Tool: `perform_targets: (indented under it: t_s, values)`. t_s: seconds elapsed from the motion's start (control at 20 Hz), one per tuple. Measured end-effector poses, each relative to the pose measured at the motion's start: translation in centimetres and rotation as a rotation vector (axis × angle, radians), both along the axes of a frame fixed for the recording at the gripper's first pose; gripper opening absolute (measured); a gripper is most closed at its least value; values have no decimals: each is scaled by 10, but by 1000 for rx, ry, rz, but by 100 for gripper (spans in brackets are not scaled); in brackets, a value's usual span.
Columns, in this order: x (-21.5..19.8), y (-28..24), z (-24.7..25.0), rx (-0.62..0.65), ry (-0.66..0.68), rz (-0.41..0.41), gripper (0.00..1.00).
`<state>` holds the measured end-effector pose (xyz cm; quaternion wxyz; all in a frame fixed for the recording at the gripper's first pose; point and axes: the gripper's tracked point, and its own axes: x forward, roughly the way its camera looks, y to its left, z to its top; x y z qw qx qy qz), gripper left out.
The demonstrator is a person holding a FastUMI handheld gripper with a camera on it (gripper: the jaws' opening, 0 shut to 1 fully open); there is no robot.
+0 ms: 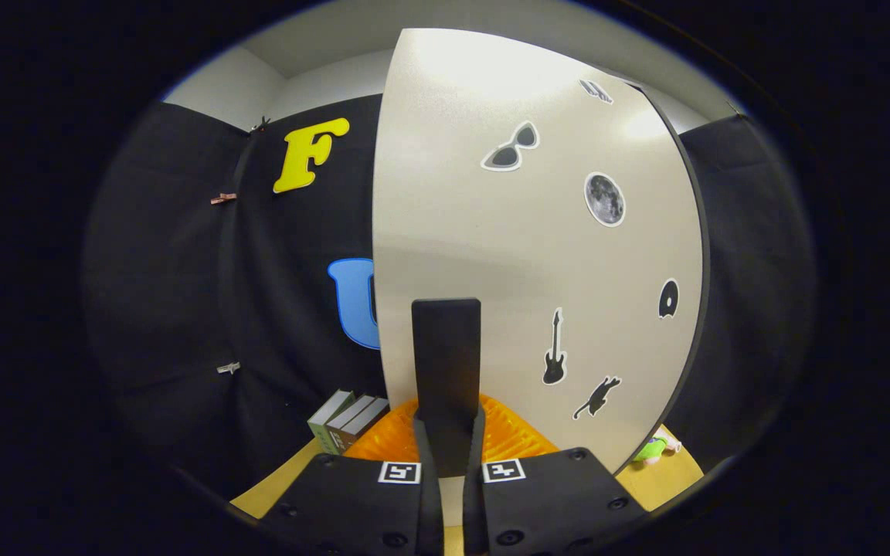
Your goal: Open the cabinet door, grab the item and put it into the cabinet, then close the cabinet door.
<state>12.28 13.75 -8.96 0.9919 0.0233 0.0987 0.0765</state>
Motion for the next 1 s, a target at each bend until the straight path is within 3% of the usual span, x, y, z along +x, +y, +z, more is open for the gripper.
perform_targets:
  t_s: [0.55, 1.0]
  values:
    - [-46, -35, 10, -13, -7, -9, 14]
    - [-68, -72, 15, -23, -17, -91, 13]
